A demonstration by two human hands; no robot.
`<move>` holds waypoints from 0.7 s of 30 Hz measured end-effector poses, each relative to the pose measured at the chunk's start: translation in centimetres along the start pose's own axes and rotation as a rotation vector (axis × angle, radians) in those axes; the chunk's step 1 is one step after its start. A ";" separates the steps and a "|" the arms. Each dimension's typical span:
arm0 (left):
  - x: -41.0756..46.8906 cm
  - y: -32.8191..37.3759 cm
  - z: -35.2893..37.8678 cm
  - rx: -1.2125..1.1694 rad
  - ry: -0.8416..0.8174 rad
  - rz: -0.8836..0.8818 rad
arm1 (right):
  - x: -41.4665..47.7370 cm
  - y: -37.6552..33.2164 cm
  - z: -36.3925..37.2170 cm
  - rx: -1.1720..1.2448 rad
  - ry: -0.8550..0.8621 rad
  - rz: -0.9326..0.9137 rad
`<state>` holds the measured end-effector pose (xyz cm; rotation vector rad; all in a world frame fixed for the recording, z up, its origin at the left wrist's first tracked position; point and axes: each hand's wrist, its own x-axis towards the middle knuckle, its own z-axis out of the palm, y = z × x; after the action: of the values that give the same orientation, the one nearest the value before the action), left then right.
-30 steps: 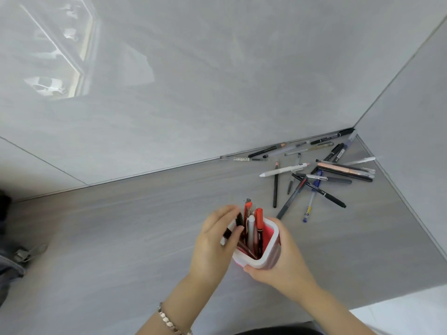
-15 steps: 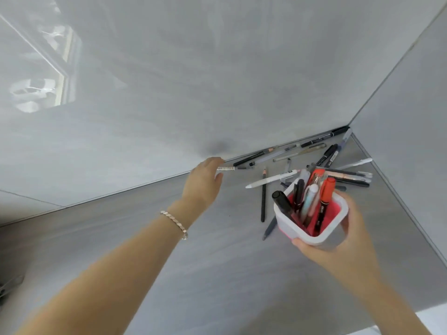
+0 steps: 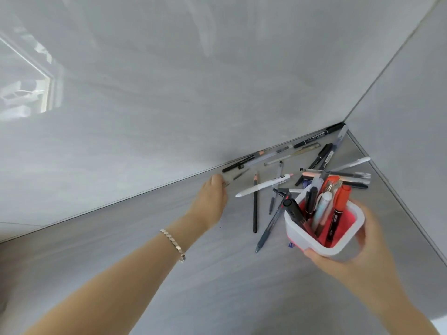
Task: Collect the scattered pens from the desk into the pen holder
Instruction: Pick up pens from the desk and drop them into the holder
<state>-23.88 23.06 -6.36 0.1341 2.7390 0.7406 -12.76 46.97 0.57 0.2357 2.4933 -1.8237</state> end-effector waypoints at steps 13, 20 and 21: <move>0.4 3.4 0.6 -0.127 -0.072 -0.079 | -3.4 -0.1 0.6 -0.006 0.000 -0.001; -12.4 3.9 -8.1 -0.939 0.183 -0.181 | -4.8 -0.8 4.0 0.022 -0.130 -0.018; -14.0 4.2 -9.2 -1.003 0.230 -0.151 | -4.9 -0.9 5.0 0.036 -0.168 -0.009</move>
<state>-13.38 20.01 6.97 -0.3876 2.1823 2.0348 -8.32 41.53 0.48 0.0701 2.3548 -1.8104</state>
